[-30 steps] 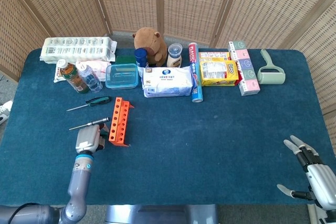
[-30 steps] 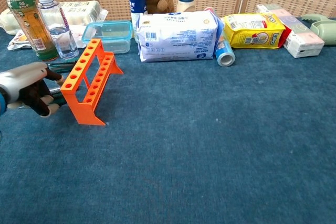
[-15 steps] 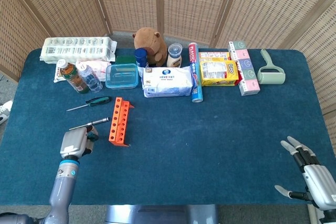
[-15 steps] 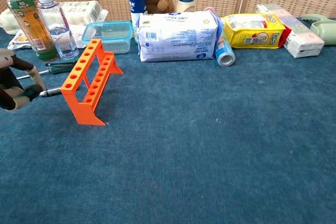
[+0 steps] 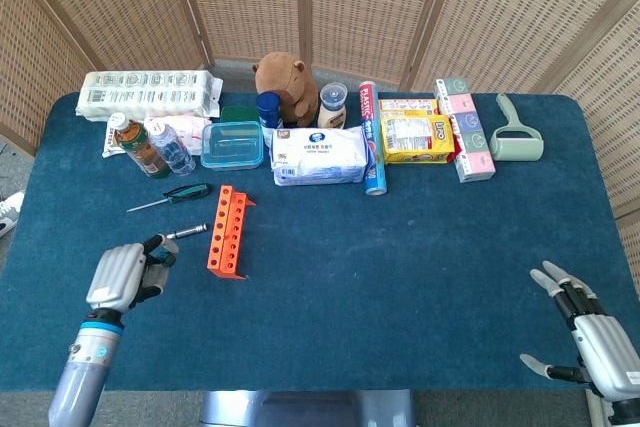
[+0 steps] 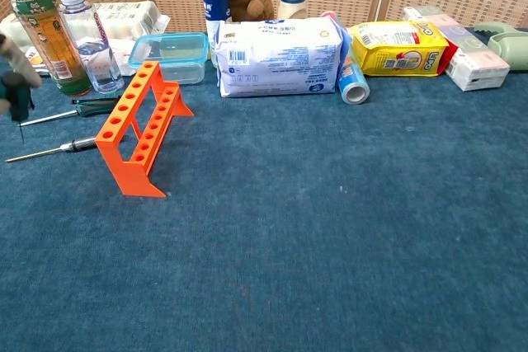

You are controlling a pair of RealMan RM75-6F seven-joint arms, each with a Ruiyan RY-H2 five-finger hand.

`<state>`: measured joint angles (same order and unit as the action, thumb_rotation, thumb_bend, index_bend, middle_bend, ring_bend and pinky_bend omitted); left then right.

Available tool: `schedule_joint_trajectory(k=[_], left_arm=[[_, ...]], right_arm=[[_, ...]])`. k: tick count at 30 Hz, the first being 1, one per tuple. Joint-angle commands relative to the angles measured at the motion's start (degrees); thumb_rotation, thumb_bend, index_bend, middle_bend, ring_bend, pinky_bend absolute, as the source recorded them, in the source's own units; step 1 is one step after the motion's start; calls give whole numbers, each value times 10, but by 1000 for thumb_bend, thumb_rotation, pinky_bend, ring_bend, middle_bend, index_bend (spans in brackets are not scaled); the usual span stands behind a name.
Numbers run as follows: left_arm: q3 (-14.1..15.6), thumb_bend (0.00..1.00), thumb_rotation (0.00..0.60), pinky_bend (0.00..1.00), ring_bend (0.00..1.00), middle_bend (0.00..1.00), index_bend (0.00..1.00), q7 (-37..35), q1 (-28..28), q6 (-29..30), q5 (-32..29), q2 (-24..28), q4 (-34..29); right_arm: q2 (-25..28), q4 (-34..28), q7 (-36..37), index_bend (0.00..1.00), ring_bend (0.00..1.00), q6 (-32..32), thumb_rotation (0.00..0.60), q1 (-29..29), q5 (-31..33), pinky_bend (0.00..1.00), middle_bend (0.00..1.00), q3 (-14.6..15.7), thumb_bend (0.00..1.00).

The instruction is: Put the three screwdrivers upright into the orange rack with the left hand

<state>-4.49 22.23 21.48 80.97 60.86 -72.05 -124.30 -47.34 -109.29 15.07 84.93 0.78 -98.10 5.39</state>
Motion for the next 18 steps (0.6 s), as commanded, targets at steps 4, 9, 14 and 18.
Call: schedule_joint_trajectory(k=[4, 9, 14, 18], left_arm=[[35, 466, 600, 924, 885, 914, 432, -148, -26, -40, 156, 76, 30], [50, 468, 600, 924, 884, 914, 432, -298, -24, -50, 276, 114, 107], [63, 469, 600, 924, 885, 914, 437, -426, -21, -23, 370, 119, 172], [78, 470, 600, 924, 884, 914, 453, -506, -16, -14, 409, 125, 189]], right_arm=[[0, -1, -1, 71, 21, 0, 600, 0, 0, 34, 1, 0, 0], [-1, -3, -4, 71, 21, -1, 600, 1, 1, 34, 1, 0, 0], [-3, -5, -10, 71, 21, -2, 600, 1, 0, 35, 1, 0, 0], [-4, -7, -15, 71, 21, -4, 600, 1, -1, 35, 1, 1, 0]])
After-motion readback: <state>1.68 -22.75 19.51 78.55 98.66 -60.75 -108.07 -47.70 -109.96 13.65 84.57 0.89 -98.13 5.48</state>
